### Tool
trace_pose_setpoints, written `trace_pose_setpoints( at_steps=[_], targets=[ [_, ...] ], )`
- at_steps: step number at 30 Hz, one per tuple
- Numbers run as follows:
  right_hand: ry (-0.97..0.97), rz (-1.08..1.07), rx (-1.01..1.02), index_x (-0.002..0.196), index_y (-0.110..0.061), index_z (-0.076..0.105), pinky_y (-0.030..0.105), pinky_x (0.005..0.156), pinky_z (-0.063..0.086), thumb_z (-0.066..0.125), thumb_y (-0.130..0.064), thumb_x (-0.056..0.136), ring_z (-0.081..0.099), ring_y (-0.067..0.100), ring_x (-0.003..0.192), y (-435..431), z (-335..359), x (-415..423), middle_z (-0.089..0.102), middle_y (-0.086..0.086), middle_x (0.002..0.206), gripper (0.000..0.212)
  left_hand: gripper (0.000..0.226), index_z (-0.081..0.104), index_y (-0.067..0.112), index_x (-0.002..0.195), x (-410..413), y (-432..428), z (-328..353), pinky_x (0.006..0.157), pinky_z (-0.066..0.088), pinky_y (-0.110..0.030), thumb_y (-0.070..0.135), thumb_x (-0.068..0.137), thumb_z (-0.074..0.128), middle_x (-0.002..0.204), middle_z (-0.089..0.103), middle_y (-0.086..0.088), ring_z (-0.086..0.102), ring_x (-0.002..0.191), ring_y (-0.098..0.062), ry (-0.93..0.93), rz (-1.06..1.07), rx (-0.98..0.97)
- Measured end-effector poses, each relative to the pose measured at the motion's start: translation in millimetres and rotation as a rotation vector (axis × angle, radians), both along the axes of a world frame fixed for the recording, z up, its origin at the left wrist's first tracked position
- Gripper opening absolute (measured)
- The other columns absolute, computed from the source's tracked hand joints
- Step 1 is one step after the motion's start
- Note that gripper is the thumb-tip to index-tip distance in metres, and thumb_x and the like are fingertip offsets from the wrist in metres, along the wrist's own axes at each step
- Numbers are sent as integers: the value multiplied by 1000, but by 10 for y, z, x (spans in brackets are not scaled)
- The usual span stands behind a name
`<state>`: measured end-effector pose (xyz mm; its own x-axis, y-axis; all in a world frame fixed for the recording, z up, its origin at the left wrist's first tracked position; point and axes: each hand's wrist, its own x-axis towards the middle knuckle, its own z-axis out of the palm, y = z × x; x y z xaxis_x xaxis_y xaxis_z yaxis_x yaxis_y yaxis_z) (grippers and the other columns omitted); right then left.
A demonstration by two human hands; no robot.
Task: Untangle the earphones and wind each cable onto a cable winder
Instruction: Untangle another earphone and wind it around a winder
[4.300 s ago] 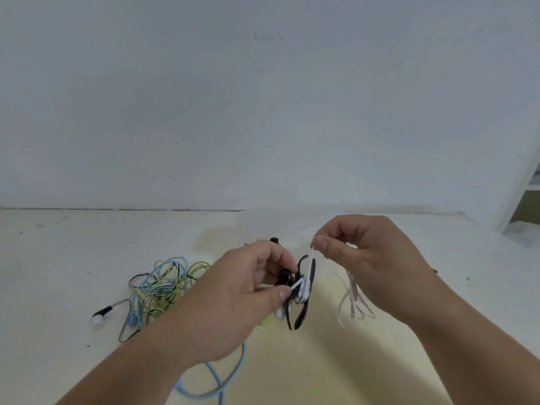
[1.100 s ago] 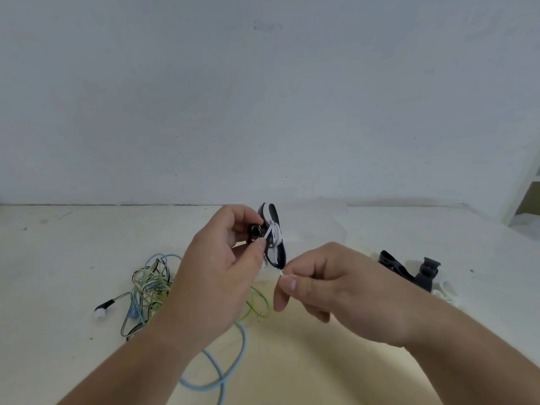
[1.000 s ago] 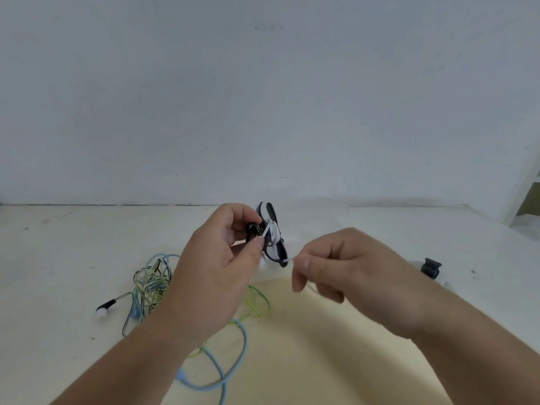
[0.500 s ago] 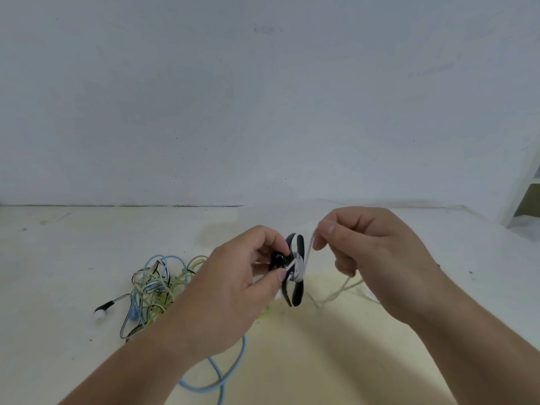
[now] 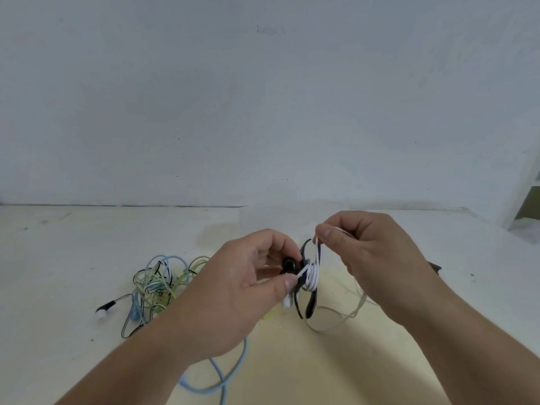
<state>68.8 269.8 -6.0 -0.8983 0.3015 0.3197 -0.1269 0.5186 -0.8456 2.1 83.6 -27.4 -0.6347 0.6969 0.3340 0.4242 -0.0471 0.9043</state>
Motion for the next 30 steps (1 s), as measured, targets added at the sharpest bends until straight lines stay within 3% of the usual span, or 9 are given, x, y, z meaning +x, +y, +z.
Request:
trace_pose_setpoints(
  at_steps=[5, 8, 11, 14, 17, 22, 26, 30],
  targets=[
    [-242, 165, 39, 69, -20, 67, 31, 52, 24, 56, -42, 97, 29, 16, 54, -30, -99, -43, 39, -6, 55, 37, 20, 69, 23, 90, 2, 25, -2, 78, 52, -20, 9, 78, 64, 89, 73, 1, 69, 88, -14, -33, 38, 132],
    [-272, 263, 6, 76, -19, 69, 28, 52, 25, 50, -36, 102, 30, 10, 50, -52, -149, -53, 40, -12, 55, 37, 17, 71, 19, 88, -30, 49, -8, 76, 55, -22, 10, 76, 65, 89, 74, -5, 69, 85, -18, -121, 129, 270],
    [-302, 418, 19, 84, -17, 70, 25, 50, 25, 48, -30, 104, 29, 13, 51, -112, -165, -23, 40, -12, 57, 32, 16, 69, 18, 86, -64, 59, 15, 78, 55, -34, 3, 81, 68, 88, 74, -11, 65, 78, -23, -189, 225, 344],
    [-298, 542, -16, 86, -13, 70, 28, 48, 20, 49, -28, 104, 21, 20, 54, -145, -126, 17, 32, -2, 60, 31, 16, 67, 19, 90, -119, 23, 1, 88, 53, -46, 6, 82, 69, 91, 74, -5, 67, 78, -24, -115, 354, 302],
    [-259, 518, 84, 86, -14, 72, 24, 48, 22, 55, -29, 101, 24, 18, 54, -121, -63, 48, 30, -4, 58, 27, 16, 67, 19, 95, -150, -5, -16, 88, 54, -47, 9, 83, 68, 90, 73, -2, 68, 77, -19, -70, 412, 246],
    [-242, 548, 79, 87, -15, 74, 23, 52, 26, 56, -30, 101, 29, 15, 55, -139, -25, 75, 33, -3, 60, 27, 23, 65, 18, 95, -111, 14, -47, 72, 49, -17, -4, 89, 65, 88, 73, 4, 69, 79, -10, 45, 415, 118],
    [-115, 420, 50, 79, -15, 75, 22, 51, 27, 61, -32, 94, 31, 13, 52, -114, 47, 97, 37, -6, 53, 26, 26, 62, 34, 93, -47, 10, -70, 84, 51, -27, 9, 91, 68, 93, 71, 10, 69, 94, -11, 199, 339, -51],
    [-12, 203, 71, 69, -17, 72, 18, 45, 26, 62, -20, 91, 28, 8, 43, -57, 92, 100, 33, -11, 46, 24, 32, 60, 39, 94, -10, 1, -36, 84, 44, -19, 7, 92, 64, 93, 70, 17, 67, 97, -6, 234, 302, -96]
  ],
)
